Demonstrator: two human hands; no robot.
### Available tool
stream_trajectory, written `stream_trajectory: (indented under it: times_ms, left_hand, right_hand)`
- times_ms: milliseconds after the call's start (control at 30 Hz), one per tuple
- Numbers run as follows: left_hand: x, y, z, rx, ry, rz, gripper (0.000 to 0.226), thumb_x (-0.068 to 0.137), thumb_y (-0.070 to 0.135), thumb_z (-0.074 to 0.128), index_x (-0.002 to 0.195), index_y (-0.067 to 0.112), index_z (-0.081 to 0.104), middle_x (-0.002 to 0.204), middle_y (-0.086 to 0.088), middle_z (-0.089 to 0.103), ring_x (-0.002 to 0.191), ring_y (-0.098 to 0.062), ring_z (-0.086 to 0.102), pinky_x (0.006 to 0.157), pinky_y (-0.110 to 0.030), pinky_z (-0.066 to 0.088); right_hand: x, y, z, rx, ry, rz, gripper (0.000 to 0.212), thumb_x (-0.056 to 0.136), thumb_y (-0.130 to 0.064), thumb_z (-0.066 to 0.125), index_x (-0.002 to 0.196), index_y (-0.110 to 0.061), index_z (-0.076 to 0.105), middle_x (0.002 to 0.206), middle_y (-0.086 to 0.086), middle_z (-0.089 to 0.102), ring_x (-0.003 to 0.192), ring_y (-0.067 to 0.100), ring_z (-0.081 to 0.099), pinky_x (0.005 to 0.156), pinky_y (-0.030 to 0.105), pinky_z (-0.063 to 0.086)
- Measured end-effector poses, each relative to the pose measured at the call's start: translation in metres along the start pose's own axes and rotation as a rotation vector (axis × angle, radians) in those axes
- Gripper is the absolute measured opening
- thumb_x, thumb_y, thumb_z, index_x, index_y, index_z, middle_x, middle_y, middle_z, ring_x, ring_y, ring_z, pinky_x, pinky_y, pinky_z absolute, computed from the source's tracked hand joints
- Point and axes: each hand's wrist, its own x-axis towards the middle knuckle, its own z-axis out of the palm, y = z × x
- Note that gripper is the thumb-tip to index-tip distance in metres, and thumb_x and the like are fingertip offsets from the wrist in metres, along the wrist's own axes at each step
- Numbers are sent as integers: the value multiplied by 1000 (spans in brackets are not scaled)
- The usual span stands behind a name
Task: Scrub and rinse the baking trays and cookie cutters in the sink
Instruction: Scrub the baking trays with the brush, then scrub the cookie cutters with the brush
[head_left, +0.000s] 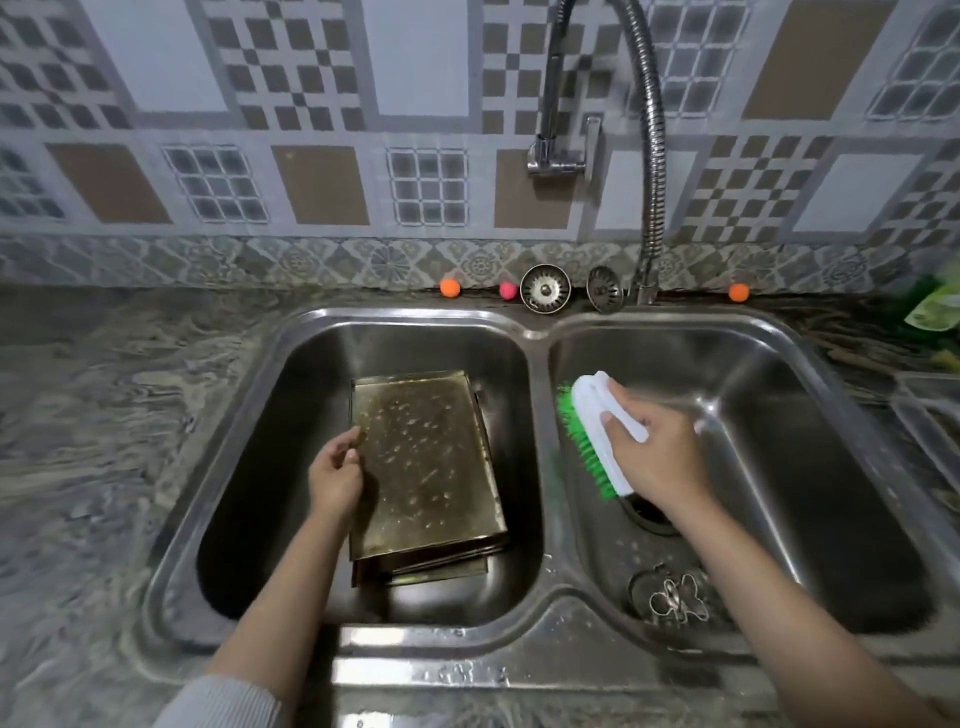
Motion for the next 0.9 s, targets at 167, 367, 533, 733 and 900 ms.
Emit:
stream_trajectory:
  times_ms: [167, 367, 533, 733, 900]
  left_hand:
    - [25, -23, 6, 93, -36, -51, 34, 97, 1, 40, 126, 8, 58, 133, -11, 54, 125, -24, 48, 105, -29, 35]
    - [36, -44, 16, 162, -33, -120, 35, 93, -2, 43, 123, 9, 58, 127, -14, 59, 117, -29, 53, 94, -25, 38]
    - [28, -38, 21, 295, -81, -159, 29, 91, 11, 55, 120, 7, 58, 120, -17, 61, 113, -34, 54, 98, -36, 41]
    - [-13, 10, 59, 380, -41, 63, 35, 89, 25, 60, 122, 15, 55, 122, -11, 61, 125, -32, 44, 108, -33, 25]
    - [-102, 62, 120, 261, -148, 448, 34, 84, 27, 64, 115, 13, 62, 110, -5, 64, 110, -24, 54, 99, -30, 40]
  right_hand:
    - [-6, 0, 9, -18, 5, 38, 35, 89, -14, 60, 123, -24, 62, 128, -7, 59, 110, -5, 48, 84, 2, 33]
    - [-6, 5, 7, -9, 24, 35, 34, 89, -20, 62, 122, -29, 63, 126, -11, 60, 115, -2, 52, 88, 5, 38]
    - [-5, 6, -2, -31, 76, -9, 33, 88, -22, 64, 120, -26, 64, 123, -7, 63, 113, 0, 54, 89, 9, 37]
    - [-2, 15, -40, -29, 165, -60, 32, 85, -26, 67, 117, -30, 66, 118, -6, 66, 110, 2, 57, 87, 7, 37]
    - [-2, 33, -82, 30, 194, -123, 31, 85, -21, 67, 116, -24, 67, 118, -7, 66, 109, -5, 56, 91, 4, 38]
